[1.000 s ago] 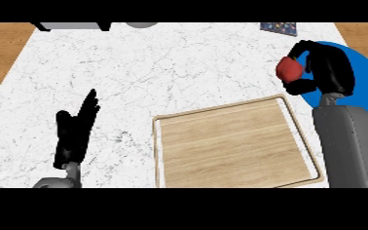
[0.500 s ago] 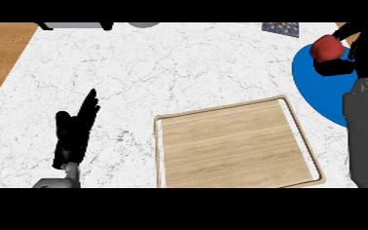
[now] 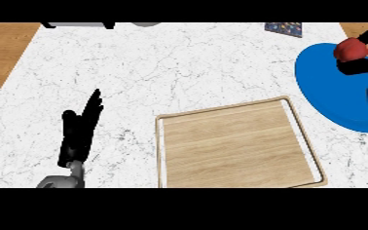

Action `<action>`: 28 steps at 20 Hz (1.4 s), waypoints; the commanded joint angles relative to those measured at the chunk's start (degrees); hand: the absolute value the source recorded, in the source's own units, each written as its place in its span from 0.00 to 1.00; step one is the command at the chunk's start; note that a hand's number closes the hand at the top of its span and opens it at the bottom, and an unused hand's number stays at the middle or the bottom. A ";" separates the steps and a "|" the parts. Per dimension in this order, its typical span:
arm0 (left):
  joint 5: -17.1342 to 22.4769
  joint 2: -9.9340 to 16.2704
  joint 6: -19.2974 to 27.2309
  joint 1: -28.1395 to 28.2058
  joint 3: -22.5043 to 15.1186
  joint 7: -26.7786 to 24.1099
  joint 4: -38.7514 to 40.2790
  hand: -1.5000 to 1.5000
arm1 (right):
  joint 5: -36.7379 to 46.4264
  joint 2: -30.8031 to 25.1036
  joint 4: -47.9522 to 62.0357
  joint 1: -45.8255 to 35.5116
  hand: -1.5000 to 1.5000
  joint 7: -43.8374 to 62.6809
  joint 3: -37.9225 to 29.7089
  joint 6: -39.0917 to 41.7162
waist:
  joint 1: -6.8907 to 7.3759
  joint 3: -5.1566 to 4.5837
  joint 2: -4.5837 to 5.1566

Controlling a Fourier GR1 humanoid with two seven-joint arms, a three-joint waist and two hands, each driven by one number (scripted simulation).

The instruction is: Pick the bell pepper from the tray and place it in the plate

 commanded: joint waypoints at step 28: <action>-0.22 -0.80 -0.19 -1.26 1.41 0.74 0.72 0.50 | -26.11 -12.46 31.23 -4.21 0.00 -36.26 -22.42 18.54 | -0.87 0.14 -0.04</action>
